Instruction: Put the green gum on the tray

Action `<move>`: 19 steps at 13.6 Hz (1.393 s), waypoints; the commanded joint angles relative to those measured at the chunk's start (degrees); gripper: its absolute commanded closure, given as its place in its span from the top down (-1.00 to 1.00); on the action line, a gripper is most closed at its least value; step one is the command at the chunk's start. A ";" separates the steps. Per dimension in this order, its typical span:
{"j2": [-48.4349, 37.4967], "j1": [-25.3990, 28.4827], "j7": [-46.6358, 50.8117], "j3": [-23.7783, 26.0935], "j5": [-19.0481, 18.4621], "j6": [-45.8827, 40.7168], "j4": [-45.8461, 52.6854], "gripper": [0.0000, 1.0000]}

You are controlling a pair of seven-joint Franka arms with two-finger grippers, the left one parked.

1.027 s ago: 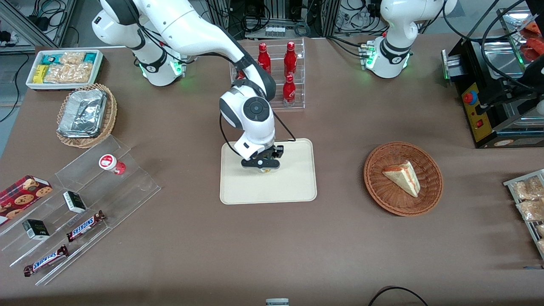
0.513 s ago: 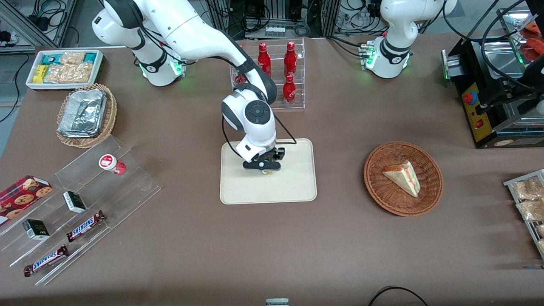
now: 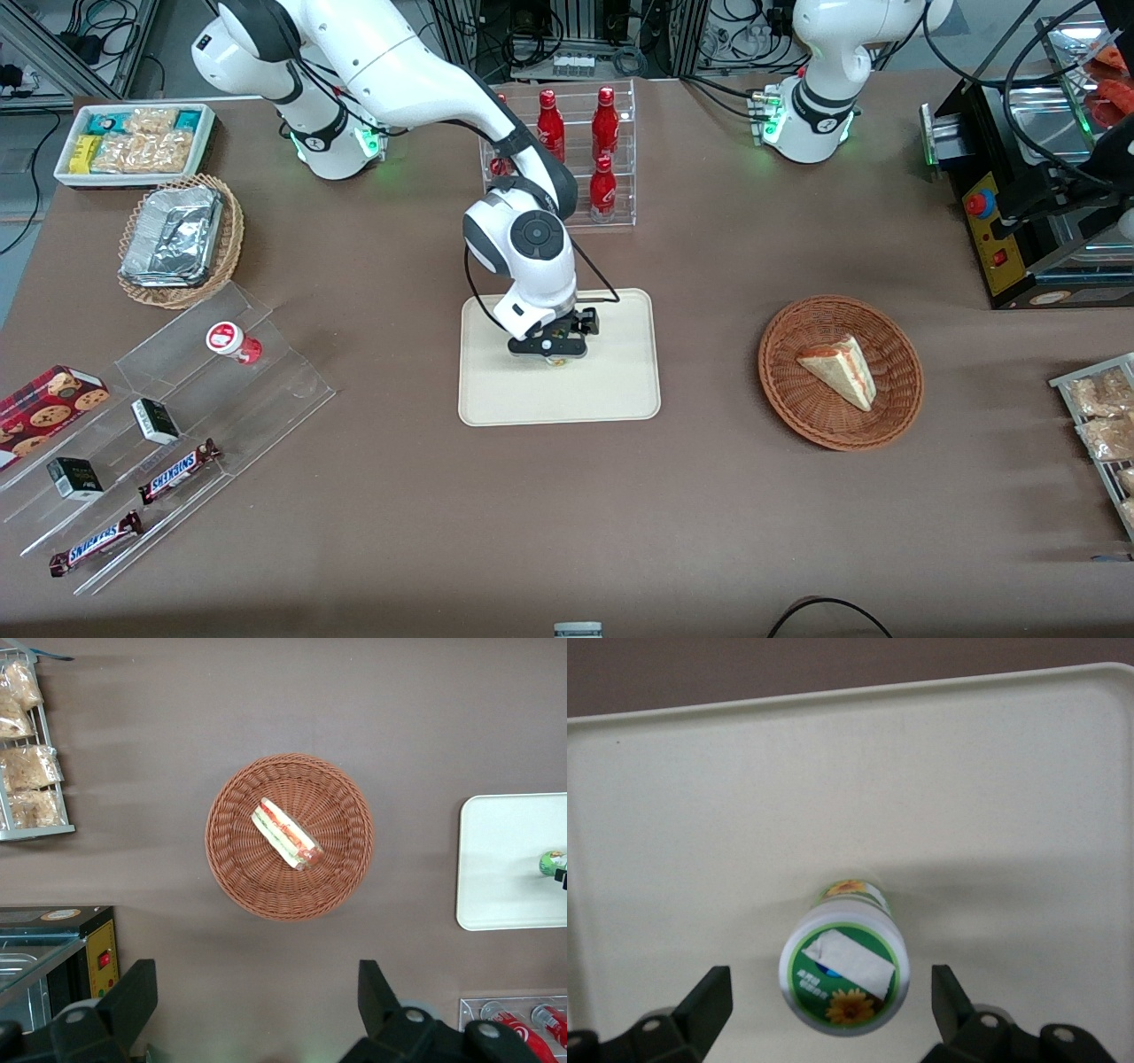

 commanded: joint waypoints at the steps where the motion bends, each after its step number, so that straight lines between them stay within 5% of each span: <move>1: -0.09 0.94 -0.75 -0.57 0.95 -0.29 1.43 1.00; 10: -10.18 -1.16 -16.55 -1.88 0.51 -16.08 0.99 1.00; 19: -21.44 -15.39 -40.19 -2.06 0.60 -34.82 1.34 1.00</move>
